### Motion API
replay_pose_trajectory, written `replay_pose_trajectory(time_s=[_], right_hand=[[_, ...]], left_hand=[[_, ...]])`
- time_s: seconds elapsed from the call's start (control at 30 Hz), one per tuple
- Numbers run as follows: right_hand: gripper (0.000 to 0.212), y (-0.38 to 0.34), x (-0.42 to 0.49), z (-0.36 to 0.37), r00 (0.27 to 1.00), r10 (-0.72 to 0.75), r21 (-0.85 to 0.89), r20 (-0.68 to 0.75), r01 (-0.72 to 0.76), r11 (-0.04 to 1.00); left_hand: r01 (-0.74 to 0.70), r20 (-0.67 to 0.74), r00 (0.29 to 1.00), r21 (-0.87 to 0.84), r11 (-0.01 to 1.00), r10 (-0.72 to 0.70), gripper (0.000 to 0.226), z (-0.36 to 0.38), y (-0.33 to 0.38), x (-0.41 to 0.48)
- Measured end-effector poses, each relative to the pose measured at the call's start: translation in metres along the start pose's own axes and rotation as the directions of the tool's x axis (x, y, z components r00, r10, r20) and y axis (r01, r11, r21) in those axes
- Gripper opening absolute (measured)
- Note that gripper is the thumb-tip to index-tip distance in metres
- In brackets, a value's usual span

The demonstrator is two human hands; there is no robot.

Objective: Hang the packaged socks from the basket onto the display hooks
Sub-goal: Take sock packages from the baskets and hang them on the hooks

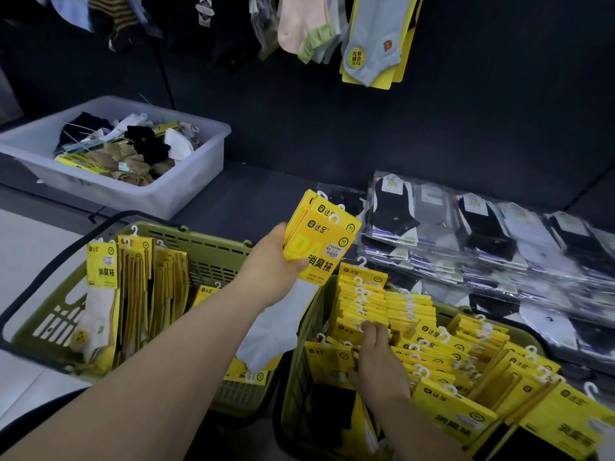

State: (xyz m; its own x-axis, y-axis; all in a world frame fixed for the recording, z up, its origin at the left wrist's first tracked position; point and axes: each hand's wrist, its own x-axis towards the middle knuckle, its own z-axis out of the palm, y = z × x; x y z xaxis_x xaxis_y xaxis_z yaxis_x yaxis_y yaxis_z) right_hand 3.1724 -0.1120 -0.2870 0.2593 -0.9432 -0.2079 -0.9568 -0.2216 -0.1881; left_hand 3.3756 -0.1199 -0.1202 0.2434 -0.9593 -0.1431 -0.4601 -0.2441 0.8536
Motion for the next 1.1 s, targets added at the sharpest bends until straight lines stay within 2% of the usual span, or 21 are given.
replay_pose_trajectory(time_s=[0.13, 0.27, 0.33, 0.5, 0.57, 0.63, 0.73, 0.8, 0.87, 0.97, 1.03, 1.1], right_hand=[[0.085, -0.001, 0.003, 0.000, 1.000, -0.005, 0.001, 0.009, 0.005, 1.000], [0.071, -0.002, 0.000, 0.005, 1.000, -0.031, -0.159, -0.004, 0.030, 0.987], [0.066, -0.001, 0.001, 0.005, 1.000, -0.030, -0.183, -0.008, 0.028, 0.983], [0.061, 0.000, 0.013, -0.009, 0.991, -0.076, -0.202, 0.113, 0.098, 0.974], [0.052, 0.003, 0.020, -0.019, 0.986, -0.095, -0.158, 0.134, 0.116, 0.981], [0.053, 0.010, 0.022, -0.031, 0.987, -0.082, -0.053, 0.138, 0.090, 0.995], [0.055, 0.026, 0.017, -0.052, 0.996, -0.054, 0.209, 0.075, 0.038, 0.977], [0.052, 0.040, 0.012, -0.071, 0.997, -0.019, 0.494, 0.081, -0.024, 0.869], [0.051, 0.052, 0.005, -0.099, 0.999, 0.011, 0.729, 0.051, -0.044, 0.683], [0.063, 0.063, 0.003, -0.140, 0.996, 0.023, 0.896, -0.092, 0.072, 0.439], [0.074, 0.068, 0.009, -0.160, 0.990, 0.016, 0.973, -0.138, 0.133, 0.186], [0.060, 0.065, 0.014, -0.181, 0.979, -0.002, 0.979, -0.203, 0.203, -0.014]], left_hand=[[-0.003, -0.001, 1.000, -0.001, 1.000, 0.003, 0.032, 0.000, -0.001, 0.000], [-0.006, 0.001, 1.000, -0.001, 1.000, 0.006, 0.034, 0.000, -0.001, 0.000], [-0.010, 0.001, 1.000, 0.002, 1.000, 0.010, 0.034, 0.000, -0.001, 0.000], [-0.021, 0.007, 1.000, 0.005, 1.000, 0.021, 0.036, 0.001, 0.000, 0.001], [-0.033, 0.009, 0.999, -0.003, 0.999, 0.033, 0.035, 0.001, 0.001, 0.002], [-0.040, 0.008, 0.999, -0.020, 0.999, 0.040, 0.034, 0.000, 0.001, 0.002], [-0.057, -0.019, 0.998, -0.025, 0.998, 0.057, 0.031, -0.002, -0.001, 0.002], [-0.073, -0.053, 0.996, -0.027, 0.997, 0.071, 0.027, -0.004, -0.003, 0.004], [-0.087, -0.081, 0.993, -0.040, 0.995, 0.084, 0.024, -0.006, -0.005, 0.006], [-0.123, -0.090, 0.989, -0.057, 0.991, 0.117, 0.022, -0.005, -0.006, 0.008], [-0.136, -0.085, 0.988, -0.103, 0.985, 0.127, 0.025, -0.003, -0.005, 0.006], [-0.136, -0.077, 0.989, -0.178, 0.974, 0.124, 0.028, -0.001, -0.001, 0.005]])
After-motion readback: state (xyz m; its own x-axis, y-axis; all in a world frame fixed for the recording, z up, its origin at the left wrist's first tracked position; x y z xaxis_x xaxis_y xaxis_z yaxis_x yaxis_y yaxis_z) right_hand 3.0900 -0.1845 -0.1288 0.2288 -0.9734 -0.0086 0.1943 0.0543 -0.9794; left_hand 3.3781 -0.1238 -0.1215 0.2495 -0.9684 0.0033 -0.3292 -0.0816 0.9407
